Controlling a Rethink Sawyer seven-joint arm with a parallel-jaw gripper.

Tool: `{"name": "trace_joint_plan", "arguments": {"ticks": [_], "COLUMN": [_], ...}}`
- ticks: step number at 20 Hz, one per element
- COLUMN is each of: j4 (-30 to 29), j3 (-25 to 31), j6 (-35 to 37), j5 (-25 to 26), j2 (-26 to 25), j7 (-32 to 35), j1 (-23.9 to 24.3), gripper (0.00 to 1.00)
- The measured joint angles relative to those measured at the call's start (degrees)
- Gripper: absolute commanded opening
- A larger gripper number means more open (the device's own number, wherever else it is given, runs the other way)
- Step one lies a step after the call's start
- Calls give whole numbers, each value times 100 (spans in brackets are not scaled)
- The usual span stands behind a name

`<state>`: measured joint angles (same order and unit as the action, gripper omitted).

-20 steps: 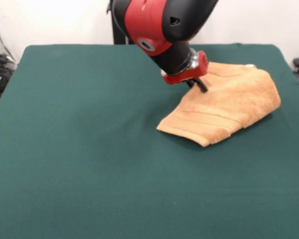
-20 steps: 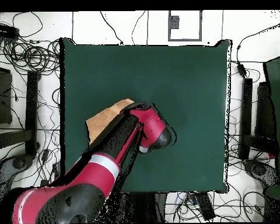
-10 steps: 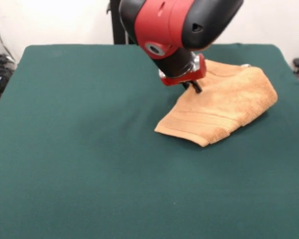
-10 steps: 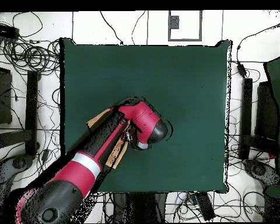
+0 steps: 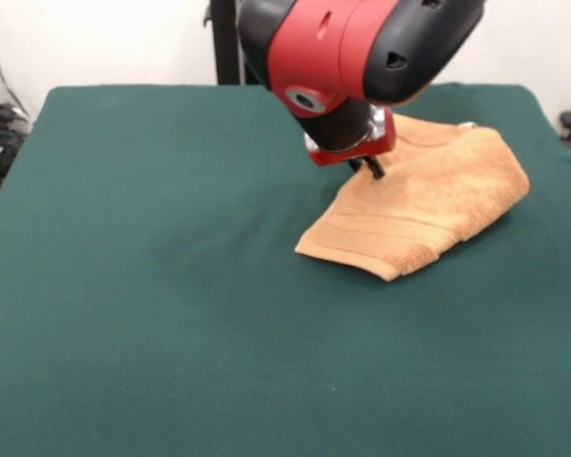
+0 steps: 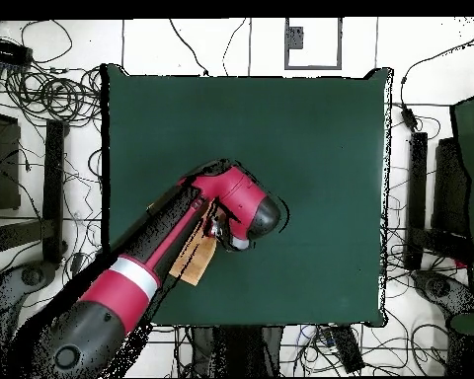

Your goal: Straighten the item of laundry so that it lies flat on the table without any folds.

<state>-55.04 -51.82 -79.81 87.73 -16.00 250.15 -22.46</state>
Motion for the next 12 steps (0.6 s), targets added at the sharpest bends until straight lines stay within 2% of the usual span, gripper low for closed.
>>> {"name": "trace_joint_plan", "arguments": {"ticks": [3, 5, 12], "j4": [6, 28, 170], "j3": [-290, -697, -1203], "j6": [-112, -221, -242], "j5": [-309, -610, -641], "j2": [-171, -410, -735], "j7": [0, 0, 0], "j1": [-24, -85, -238], "gripper": [0, 0, 0]}}
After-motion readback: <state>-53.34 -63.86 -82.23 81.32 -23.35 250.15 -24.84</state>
